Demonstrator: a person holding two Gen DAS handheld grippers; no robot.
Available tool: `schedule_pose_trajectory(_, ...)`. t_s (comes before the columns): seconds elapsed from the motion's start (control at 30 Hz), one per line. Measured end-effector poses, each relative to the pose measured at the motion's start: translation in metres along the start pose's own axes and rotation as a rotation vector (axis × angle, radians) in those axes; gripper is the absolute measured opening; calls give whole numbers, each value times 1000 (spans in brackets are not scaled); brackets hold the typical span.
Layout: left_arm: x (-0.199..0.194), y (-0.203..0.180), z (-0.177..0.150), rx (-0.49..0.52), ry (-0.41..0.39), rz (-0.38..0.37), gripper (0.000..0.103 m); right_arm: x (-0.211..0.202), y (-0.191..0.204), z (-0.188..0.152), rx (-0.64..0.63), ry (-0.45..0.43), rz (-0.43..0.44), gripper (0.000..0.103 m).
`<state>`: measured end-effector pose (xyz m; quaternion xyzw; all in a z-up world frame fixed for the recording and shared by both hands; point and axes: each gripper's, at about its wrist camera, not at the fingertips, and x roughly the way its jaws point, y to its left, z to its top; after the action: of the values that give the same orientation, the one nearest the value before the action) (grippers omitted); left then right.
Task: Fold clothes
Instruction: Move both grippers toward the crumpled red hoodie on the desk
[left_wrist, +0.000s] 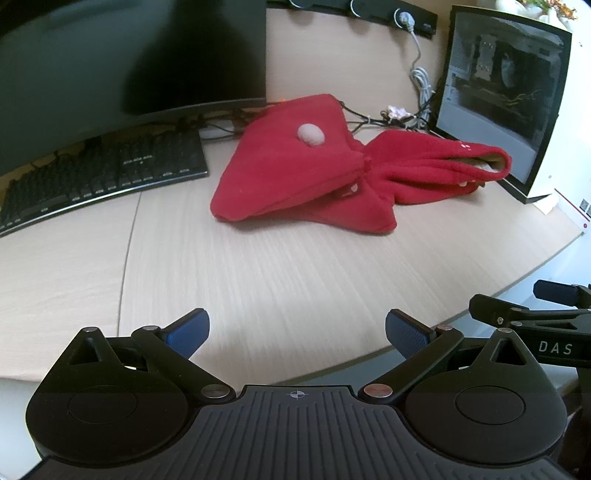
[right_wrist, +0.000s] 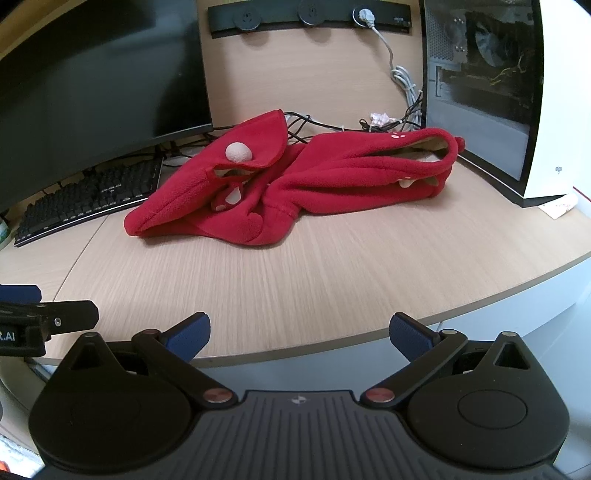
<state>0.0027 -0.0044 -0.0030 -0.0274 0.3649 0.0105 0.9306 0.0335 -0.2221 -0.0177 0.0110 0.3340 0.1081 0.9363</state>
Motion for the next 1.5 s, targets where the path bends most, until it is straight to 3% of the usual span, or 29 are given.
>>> schedule_pose_trajectory(0.77, 8, -7, 1, 5, 30, 3, 103, 2, -9, 0, -3, 9, 1, 103)
schedule_pose_trajectory(1.5, 42, -27, 6, 36, 125, 5, 103, 30, -17, 6, -26, 77, 36, 103)
